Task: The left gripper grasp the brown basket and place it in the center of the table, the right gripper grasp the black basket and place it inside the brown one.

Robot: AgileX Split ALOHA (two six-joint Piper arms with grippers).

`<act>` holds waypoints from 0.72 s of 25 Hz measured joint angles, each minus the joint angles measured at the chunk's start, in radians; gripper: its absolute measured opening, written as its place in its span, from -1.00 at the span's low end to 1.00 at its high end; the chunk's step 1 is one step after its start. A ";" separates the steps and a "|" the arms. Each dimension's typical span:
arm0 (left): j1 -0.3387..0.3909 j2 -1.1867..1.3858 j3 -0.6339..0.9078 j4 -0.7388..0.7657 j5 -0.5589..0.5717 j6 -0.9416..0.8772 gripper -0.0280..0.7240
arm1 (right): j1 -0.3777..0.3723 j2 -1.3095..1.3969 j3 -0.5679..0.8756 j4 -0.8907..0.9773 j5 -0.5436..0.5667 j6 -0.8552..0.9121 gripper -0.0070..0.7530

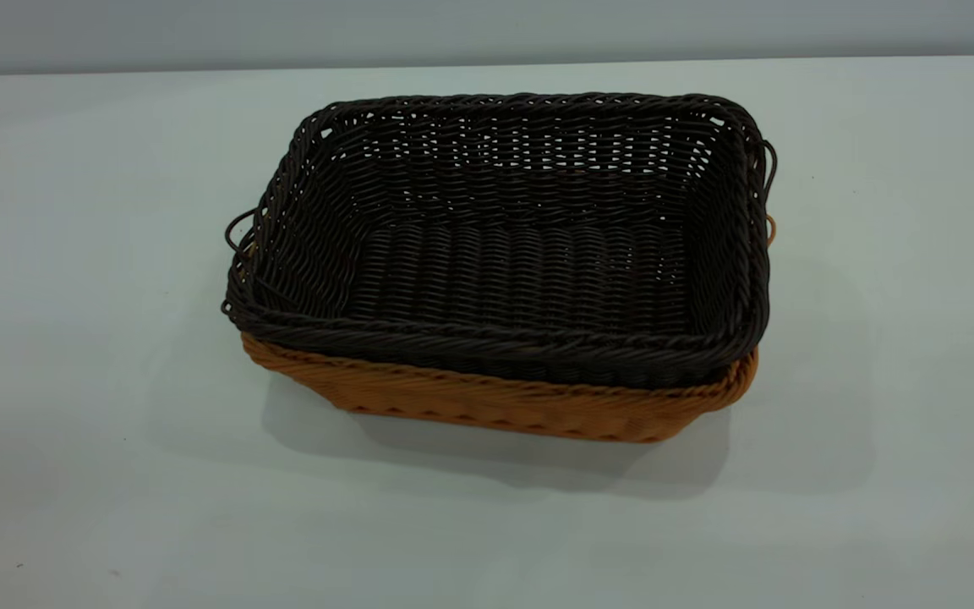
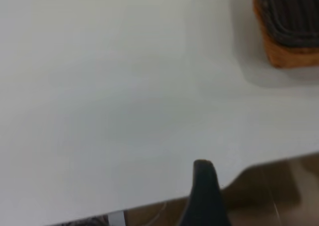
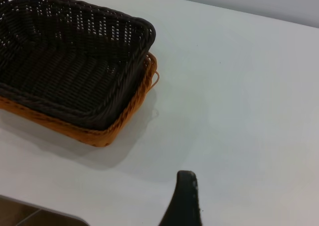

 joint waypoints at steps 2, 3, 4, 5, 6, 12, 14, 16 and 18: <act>0.029 -0.030 0.000 0.000 0.000 0.000 0.43 | 0.000 0.000 0.000 0.000 0.000 0.000 0.55; 0.035 -0.045 0.000 0.000 0.000 0.000 0.43 | 0.000 0.000 0.000 0.000 0.000 0.000 0.55; 0.039 -0.059 0.000 0.000 0.000 0.000 0.43 | 0.000 0.000 0.000 0.000 0.000 0.000 0.55; 0.040 -0.067 0.000 0.000 0.000 0.000 0.43 | 0.000 0.000 0.000 0.000 0.000 0.000 0.55; 0.040 -0.070 0.000 0.000 0.000 0.000 0.43 | 0.000 0.000 0.000 0.000 0.000 0.000 0.55; 0.040 -0.072 0.000 0.045 0.000 -0.043 0.43 | 0.000 0.000 0.000 0.000 0.000 0.000 0.55; 0.040 -0.072 0.000 0.059 0.000 -0.055 0.43 | 0.000 0.000 0.000 0.000 0.000 0.000 0.55; 0.040 -0.072 0.000 0.060 0.000 -0.059 0.43 | 0.000 0.000 0.000 0.000 0.000 0.000 0.55; 0.040 -0.072 0.000 0.060 0.000 -0.060 0.43 | 0.000 0.000 0.000 0.000 0.000 0.000 0.55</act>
